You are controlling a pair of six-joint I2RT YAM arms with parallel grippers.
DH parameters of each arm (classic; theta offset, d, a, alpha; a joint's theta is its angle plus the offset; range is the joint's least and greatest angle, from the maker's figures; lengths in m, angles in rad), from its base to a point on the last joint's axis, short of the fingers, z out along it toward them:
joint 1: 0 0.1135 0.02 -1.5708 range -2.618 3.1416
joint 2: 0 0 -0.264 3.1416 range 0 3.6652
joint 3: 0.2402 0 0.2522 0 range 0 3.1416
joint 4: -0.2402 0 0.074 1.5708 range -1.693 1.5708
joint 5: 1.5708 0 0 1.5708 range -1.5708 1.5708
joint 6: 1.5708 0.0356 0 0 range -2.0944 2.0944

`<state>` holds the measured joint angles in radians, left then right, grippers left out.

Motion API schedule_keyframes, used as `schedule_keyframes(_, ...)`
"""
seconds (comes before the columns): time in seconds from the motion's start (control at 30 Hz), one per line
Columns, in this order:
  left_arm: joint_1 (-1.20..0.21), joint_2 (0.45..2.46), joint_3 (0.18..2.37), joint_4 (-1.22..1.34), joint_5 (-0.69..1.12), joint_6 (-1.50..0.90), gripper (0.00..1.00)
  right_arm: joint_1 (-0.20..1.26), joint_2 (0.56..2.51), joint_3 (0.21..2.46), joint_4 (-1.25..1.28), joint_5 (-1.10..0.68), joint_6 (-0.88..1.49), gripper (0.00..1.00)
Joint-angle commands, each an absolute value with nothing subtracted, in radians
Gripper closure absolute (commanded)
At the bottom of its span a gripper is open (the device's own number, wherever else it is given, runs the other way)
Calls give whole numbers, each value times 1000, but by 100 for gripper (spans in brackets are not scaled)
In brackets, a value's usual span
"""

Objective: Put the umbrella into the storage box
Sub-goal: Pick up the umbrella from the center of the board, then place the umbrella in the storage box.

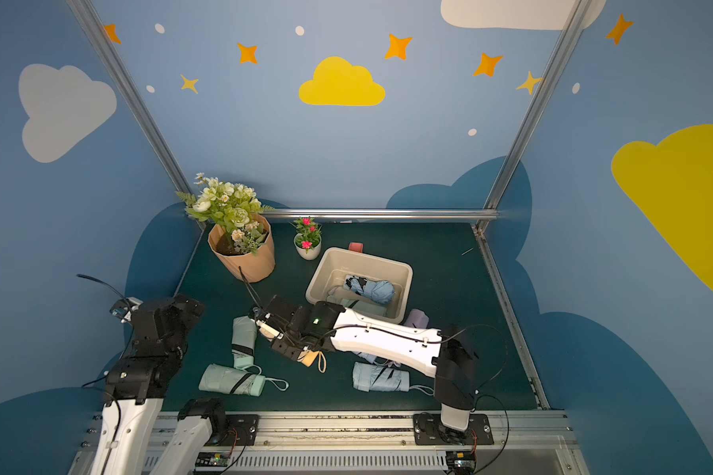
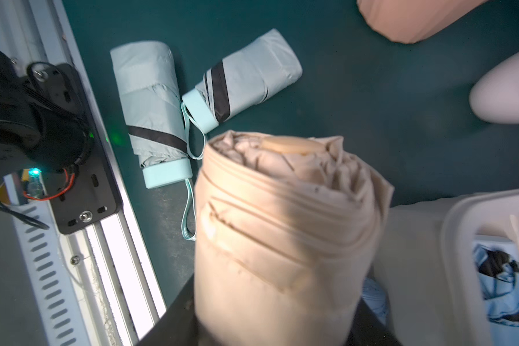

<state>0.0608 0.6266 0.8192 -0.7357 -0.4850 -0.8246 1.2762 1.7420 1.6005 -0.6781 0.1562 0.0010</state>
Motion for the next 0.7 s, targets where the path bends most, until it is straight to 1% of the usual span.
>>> schedule_keyframes(0.0,65,672,817,-701,-389,-778,0,1222,1623,1581,-548,144,-41,97)
schedule_keyframes(0.23,66,774,770,-630,-244,-772,0,1065,1452,1511,-510,3,-78,98)
schedule_keyframes(0.3,66,819,762,-619,-198,-764,0,1026,1401,1467,-469,-36,-85,100)
schedule_keyframes(0.47,65,937,746,-599,-99,-747,0,910,1292,1323,-313,-90,-92,100)
schedule_keyframes(0.57,65,1001,749,-612,-48,-744,0,822,1280,1321,-358,-145,-132,100)
schedule_keyframes(0.67,66,1054,750,-615,-7,-724,0,726,1300,1369,-446,-227,-177,100)
